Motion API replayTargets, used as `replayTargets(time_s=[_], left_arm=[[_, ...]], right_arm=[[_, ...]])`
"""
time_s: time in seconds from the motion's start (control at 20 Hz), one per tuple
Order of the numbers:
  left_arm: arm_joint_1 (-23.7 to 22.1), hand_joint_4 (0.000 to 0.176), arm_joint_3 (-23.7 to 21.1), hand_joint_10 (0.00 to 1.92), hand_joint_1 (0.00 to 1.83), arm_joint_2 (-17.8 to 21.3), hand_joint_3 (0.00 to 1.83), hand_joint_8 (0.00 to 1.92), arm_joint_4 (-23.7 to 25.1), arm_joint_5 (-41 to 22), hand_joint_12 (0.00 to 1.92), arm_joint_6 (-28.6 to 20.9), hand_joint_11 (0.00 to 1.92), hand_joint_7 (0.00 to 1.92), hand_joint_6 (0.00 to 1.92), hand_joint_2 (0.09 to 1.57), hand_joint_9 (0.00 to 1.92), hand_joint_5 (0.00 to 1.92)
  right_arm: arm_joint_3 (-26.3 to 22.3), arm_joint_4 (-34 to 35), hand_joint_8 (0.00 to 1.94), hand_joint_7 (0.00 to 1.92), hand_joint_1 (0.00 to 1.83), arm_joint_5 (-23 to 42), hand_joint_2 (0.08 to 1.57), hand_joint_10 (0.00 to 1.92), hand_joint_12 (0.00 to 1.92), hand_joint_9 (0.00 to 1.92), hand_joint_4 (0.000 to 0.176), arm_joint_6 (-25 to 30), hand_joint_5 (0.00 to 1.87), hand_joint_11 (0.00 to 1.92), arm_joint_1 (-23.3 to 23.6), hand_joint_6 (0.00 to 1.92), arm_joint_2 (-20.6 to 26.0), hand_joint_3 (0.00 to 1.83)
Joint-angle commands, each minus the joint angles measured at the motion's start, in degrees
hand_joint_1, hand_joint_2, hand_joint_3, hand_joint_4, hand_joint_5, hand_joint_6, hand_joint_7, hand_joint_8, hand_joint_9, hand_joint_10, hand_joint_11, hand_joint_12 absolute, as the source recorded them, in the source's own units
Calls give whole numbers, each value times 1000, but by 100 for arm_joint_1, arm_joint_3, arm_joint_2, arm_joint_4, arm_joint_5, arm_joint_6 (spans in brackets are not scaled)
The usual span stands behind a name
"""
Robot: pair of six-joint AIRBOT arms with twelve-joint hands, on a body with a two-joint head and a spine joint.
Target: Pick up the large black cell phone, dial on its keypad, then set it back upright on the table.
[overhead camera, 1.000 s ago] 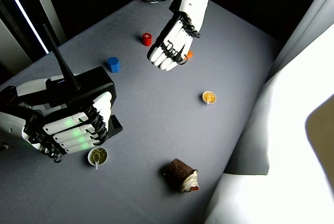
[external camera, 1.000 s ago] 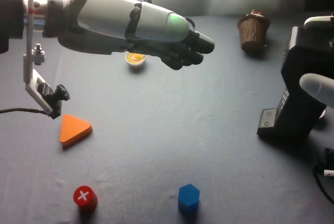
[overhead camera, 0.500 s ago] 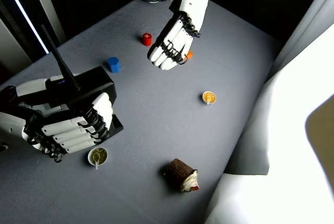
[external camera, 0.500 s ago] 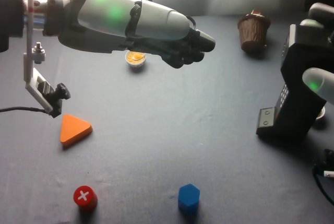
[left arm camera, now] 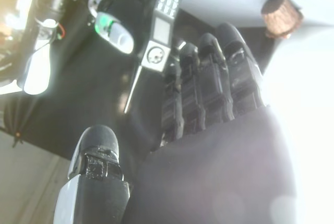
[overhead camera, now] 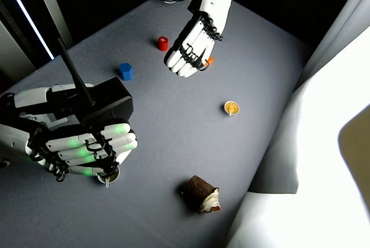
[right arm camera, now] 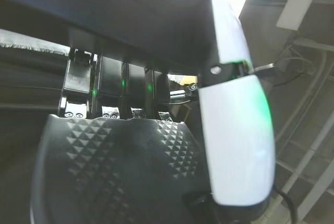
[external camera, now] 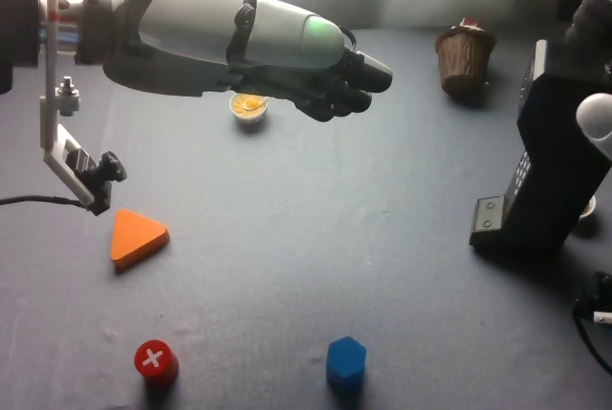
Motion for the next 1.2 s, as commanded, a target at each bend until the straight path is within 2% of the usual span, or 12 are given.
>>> replayTargets(time_s=[0.0, 0.15, 0.2, 0.25, 0.3, 0.35, 0.4, 0.45, 0.5, 0.6, 0.9, 1.15], left_arm=[[-153, 53, 5, 4, 0, 54, 0, 2, -468, -149, 575, -51, 0, 267, 3, 1206, 229, 258], [-159, 50, 17, 4, 0, 51, 0, 2, -468, -149, 631, -51, 0, 275, 3, 1205, 239, 268], [-158, 59, 15, 5, 0, 51, 0, 0, -467, -149, 537, -51, 0, 269, 7, 1199, 220, 238], [-158, 59, 15, 5, 0, 51, 0, 0, -467, -149, 537, -50, 0, 269, 7, 1199, 220, 238], [-158, 55, 15, 4, 0, 51, 0, 0, -467, -149, 535, -50, 0, 260, 8, 1203, 217, 241], [-158, 51, 15, 8, 0, 51, 0, 3, -467, -149, 587, -50, 0, 272, 8, 1201, 234, 255], [-161, 54, 15, 2, 0, 50, 0, 3, -467, -149, 559, -50, 0, 261, 2, 1201, 225, 244], [-163, 54, 14, 2, 0, 49, 0, 3, -467, -149, 559, -50, 0, 261, 2, 1201, 225, 244], [-166, 59, 14, 1, 0, 48, 0, 1, -467, -149, 502, -51, 0, 251, 1, 1197, 209, 229], [-166, 56, 14, 1, 0, 48, 0, 0, -467, -149, 537, -52, 0, 251, 2, 1198, 211, 232], [-165, 56, -21, 0, 0, 48, 0, 1, -449, -149, 549, -53, 0, 248, 0, 1201, 215, 244], [-175, 57, -13, 1, 0, 50, 1, 1, -411, -149, 521, -93, 0, 248, 1, 1206, 203, 234]], right_arm=[[29, -118, 2, 356, 876, 739, 1037, 2, 1063, 376, 0, 85, 338, 0, -4, 0, 52, 0], [30, -118, 2, 314, 816, 739, 1002, 4, 873, 314, 0, 85, 271, 0, -4, 3, 52, 0], [30, -118, 0, 144, 635, 739, 1006, 0, 405, 117, 11, 85, 153, 0, -4, 0, 52, 0], [32, -118, 0, 144, 635, 739, 1006, 0, 405, 117, 11, 85, 153, 0, -4, 0, 53, 0], [35, -118, 0, 23, 479, 739, 946, 0, 64, 17, 28, 85, 27, 0, -4, 0, 53, 0], [37, -118, 0, 4, 429, 739, 894, 0, 12, 3, 40, 85, 5, 0, -4, 0, 53, 0], [39, -118, 0, 0, 380, 739, 856, 0, 2, 0, 73, 85, 0, 0, -5, 0, 53, 0], [40, -118, 0, 0, 380, 739, 856, 0, 2, 0, 73, 85, 0, 0, -5, 0, 53, 0], [43, -118, 0, 0, 229, 739, 826, 0, 0, 0, 96, 85, 0, 0, -5, 0, 53, 0], [52, -118, 0, 0, 117, 739, 796, 0, 0, 0, 109, 84, 0, 0, -5, 0, 54, 0], [-94, 30, 0, 0, 14, 740, 808, 0, 0, 0, 118, 44, 0, 0, -107, 0, 453, 0], [-343, 32, 0, 0, 23, 742, 830, 0, 0, 0, 110, 1, 0, 0, -377, 0, 1110, 1]])
